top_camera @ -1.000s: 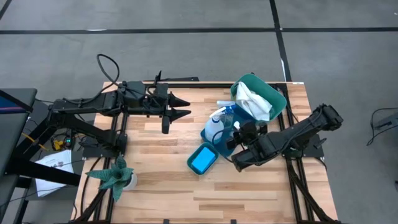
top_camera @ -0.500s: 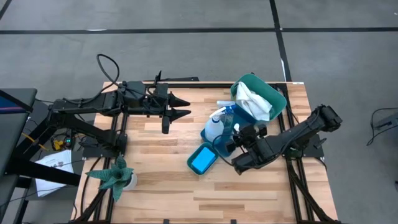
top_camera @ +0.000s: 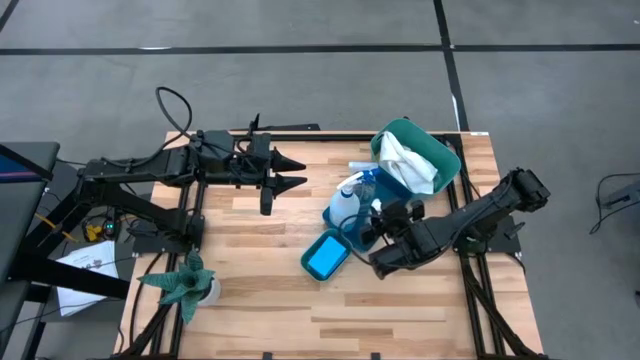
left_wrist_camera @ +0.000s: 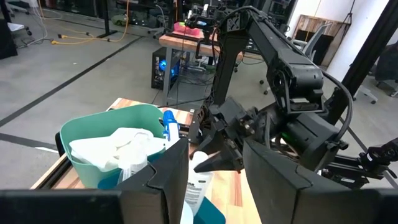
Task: Pick & Place Kitchen Items
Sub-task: Put the white plastic restorer bottle into the large blue bin
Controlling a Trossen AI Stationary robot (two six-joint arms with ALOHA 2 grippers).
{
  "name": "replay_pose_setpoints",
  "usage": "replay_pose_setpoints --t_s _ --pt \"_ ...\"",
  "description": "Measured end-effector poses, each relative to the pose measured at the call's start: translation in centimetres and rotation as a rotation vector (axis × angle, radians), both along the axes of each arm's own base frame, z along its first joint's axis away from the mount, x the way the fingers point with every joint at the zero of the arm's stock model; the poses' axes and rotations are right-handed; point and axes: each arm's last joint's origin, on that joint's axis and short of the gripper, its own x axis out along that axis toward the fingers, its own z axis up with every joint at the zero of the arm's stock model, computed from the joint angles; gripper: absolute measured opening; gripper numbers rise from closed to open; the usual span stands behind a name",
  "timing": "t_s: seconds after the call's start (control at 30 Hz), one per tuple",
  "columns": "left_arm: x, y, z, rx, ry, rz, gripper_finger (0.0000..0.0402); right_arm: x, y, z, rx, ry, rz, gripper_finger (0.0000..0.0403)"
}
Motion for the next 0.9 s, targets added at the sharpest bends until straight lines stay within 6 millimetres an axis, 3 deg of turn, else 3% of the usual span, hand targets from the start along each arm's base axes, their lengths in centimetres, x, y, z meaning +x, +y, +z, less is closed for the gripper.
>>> replay_pose_setpoints --t_s 0.57,0.77,0.9 --pt "0.0 0.0 0.0 0.025 0.005 -0.005 0.0149 1.0 -0.9 0.1 -0.03 0.049 0.035 0.011" --pt "0.0 0.0 0.0 0.032 0.006 -0.006 0.0149 0.9 -0.9 -1.7 -0.001 0.045 0.04 0.011" --pt "0.0 0.0 0.0 0.032 0.006 -0.006 0.0149 0.8 -0.7 -1.6 -0.021 0.035 0.043 0.011"
